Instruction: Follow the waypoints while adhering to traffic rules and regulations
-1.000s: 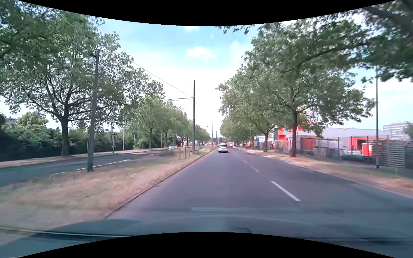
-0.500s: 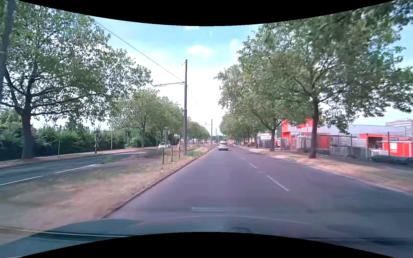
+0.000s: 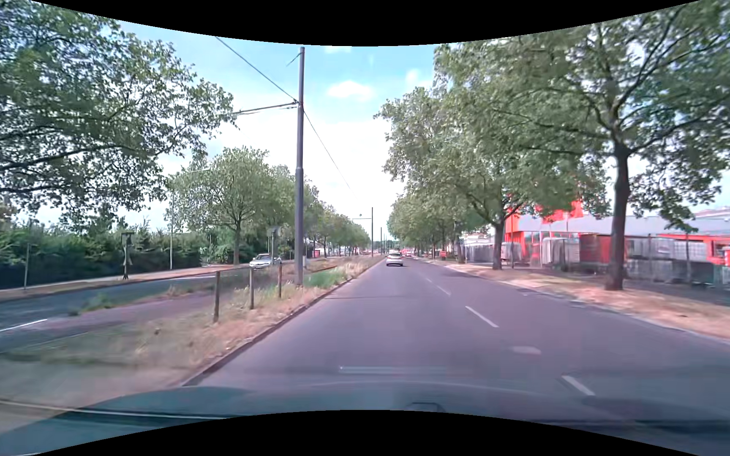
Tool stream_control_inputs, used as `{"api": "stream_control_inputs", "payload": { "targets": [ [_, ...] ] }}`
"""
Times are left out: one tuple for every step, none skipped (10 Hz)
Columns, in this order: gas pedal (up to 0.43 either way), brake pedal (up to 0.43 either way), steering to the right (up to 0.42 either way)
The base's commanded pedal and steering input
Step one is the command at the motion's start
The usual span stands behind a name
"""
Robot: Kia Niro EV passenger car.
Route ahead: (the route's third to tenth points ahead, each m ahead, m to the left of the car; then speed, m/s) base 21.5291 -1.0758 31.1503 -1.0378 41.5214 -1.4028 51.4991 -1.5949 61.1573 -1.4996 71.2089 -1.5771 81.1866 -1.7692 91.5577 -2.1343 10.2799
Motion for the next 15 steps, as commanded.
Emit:
{"api": "stream_control_inputs", "payload": {
  "targets": [
    [0.118, 0.0, -0.003],
    [0.118, 0.0, -0.003],
    [0.118, 0.0, -0.003],
    [0.118, 0.0, -0.003],
    [0.118, 0.0, -0.002],
    [0.118, 0.0, -0.002],
    [0.118, 0.0, -0.002],
    [0.118, 0.0, -0.002],
    [0.118, 0.0, -0.002],
    [0.118, 0.0, -0.002],
    [0.118, 0.0, -0.001],
    [0.118, 0.0, -0.002],
    [0.118, 0.0, -0.002],
    [0.118, 0.0, -0.002],
    [0.118, 0.0, -0.002]
  ]
}}
